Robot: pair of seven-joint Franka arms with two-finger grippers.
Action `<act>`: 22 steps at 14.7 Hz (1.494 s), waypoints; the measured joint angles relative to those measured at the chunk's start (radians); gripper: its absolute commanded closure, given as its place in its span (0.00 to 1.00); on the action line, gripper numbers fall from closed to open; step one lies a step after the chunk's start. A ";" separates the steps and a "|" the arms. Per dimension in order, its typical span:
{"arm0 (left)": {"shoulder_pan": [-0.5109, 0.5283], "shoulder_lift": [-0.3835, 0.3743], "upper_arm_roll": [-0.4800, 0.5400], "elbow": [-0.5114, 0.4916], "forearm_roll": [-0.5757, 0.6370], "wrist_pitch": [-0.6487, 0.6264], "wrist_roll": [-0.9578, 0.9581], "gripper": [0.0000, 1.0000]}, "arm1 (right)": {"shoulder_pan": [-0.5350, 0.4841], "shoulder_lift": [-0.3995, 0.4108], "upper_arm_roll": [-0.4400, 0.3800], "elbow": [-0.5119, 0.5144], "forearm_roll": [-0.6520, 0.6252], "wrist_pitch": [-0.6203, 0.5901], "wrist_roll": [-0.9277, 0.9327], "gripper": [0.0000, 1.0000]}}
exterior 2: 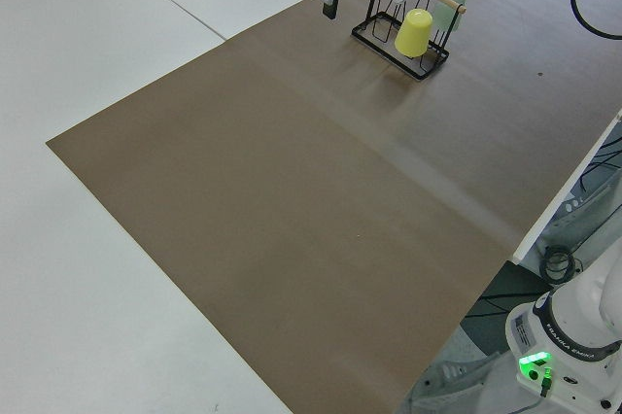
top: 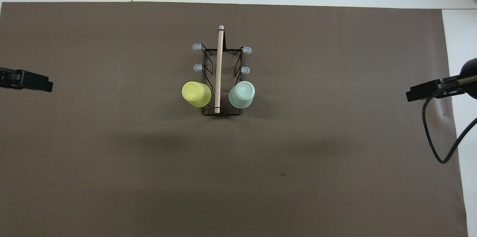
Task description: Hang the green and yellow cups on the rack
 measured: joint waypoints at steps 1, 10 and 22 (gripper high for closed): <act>0.000 0.000 0.000 0.000 0.000 0.000 0.000 0.00 | 0.005 0.004 0.000 0.005 0.000 -0.004 0.019 0.00; 0.000 0.000 0.000 0.000 0.000 0.000 0.004 0.00 | 0.175 0.012 -0.160 0.020 0.000 -0.031 0.067 0.00; 0.000 0.000 -0.001 0.000 0.000 -0.001 0.015 0.00 | 0.318 0.022 -0.288 0.021 0.000 -0.031 0.067 0.00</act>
